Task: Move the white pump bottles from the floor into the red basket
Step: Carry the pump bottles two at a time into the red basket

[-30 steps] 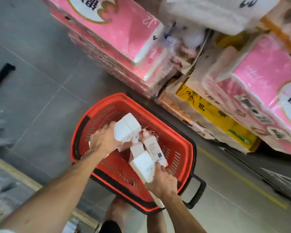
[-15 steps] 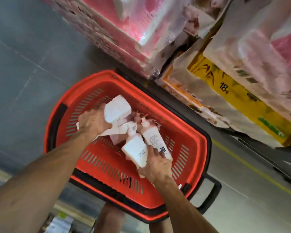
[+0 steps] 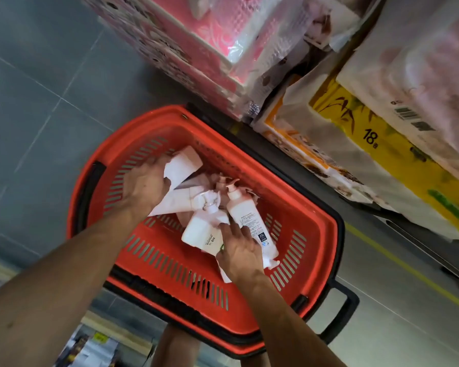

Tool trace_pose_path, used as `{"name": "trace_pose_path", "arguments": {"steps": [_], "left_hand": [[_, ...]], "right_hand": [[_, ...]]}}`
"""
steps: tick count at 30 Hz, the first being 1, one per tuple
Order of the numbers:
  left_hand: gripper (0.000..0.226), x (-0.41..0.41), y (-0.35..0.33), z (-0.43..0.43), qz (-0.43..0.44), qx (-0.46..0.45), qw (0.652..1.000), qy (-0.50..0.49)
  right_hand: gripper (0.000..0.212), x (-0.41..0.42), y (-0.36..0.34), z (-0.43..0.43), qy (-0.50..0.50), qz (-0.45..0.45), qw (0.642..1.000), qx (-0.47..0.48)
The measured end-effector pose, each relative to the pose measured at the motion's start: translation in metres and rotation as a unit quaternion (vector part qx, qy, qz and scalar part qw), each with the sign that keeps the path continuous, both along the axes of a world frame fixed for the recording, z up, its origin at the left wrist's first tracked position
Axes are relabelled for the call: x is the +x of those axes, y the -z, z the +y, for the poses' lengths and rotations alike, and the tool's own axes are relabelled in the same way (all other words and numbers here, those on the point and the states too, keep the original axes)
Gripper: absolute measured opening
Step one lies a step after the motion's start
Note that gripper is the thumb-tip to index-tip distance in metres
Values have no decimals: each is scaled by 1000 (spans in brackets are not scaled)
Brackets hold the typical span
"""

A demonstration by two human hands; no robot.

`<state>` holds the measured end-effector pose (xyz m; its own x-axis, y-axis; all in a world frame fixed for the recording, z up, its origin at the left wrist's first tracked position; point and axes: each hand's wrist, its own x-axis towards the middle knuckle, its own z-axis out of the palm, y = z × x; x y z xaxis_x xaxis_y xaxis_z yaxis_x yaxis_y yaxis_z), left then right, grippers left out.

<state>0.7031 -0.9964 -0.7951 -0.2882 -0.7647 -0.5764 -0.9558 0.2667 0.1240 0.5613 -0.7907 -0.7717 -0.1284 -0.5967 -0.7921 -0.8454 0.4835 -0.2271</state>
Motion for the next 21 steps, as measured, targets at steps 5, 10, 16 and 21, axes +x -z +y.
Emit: {"name": "trace_pose_path", "arguments": {"steps": [5, 10, 16, 21], "left_hand": [[49, -7, -24, 2, -17, 38, 999, 30], [49, -9, -56, 16, -13, 36, 998, 53], [61, -18, -127, 44, -46, 12, 995, 88], [59, -29, -222, 72, -31, -3, 996, 83]], "right_hand": [[60, 7, -22, -12, -13, -17, 1000, -3], [65, 4, -49, -22, -30, -4, 999, -26], [69, -16, -108, -31, -42, 21, 998, -50], [70, -37, -195, -29, -27, 28, 996, -84]]}}
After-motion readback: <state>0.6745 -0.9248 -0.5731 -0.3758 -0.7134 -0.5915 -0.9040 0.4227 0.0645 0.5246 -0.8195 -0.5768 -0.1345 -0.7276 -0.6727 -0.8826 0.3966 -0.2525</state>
